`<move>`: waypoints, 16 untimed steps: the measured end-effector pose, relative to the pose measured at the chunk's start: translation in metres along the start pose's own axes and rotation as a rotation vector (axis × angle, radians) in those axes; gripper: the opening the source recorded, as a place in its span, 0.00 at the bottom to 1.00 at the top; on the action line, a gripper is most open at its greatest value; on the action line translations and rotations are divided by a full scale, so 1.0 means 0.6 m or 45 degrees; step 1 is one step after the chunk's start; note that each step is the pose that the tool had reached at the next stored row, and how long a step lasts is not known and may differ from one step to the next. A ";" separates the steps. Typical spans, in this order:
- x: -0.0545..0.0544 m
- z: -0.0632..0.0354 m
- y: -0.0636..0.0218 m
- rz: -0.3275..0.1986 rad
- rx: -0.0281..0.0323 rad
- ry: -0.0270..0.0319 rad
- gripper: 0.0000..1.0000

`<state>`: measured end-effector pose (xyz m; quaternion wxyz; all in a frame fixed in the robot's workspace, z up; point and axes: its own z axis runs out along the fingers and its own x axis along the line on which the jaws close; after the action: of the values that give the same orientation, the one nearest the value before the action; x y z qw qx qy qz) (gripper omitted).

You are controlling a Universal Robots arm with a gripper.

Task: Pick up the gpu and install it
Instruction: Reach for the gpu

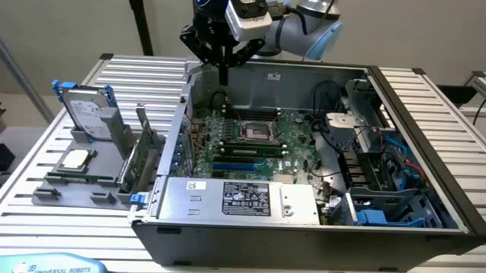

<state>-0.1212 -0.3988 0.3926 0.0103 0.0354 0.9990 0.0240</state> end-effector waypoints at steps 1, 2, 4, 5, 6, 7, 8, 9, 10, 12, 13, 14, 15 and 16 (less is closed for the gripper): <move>0.000 0.000 0.000 0.000 0.0000 0.0000 0.11; 0.000 0.000 0.000 0.000 0.0000 0.0000 0.11; 0.000 0.000 0.000 0.000 0.0000 0.0000 0.11; 0.000 0.000 0.000 0.000 -0.0001 -0.0001 0.11; 0.000 0.000 0.000 0.000 0.0000 -0.0001 0.11; 0.000 0.000 0.000 0.000 0.0000 0.0000 0.11; 0.000 0.000 0.000 0.000 0.0000 0.0000 0.11; 0.000 0.000 0.000 0.000 -0.0001 -0.0001 0.11; 0.003 0.000 0.000 0.000 0.0000 0.0003 0.11; 0.018 -0.001 -0.003 0.000 -0.0004 0.0001 0.11; 0.026 -0.001 -0.005 0.000 -0.0006 0.0000 0.11; 0.033 -0.001 -0.007 0.000 -0.0006 0.0000 0.11; 0.041 -0.001 -0.009 0.000 -0.0007 0.0000 0.11; 0.048 -0.001 -0.010 0.000 -0.0006 0.0000 0.11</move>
<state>-0.1504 -0.4028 0.3926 0.0103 0.0354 0.9990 0.0242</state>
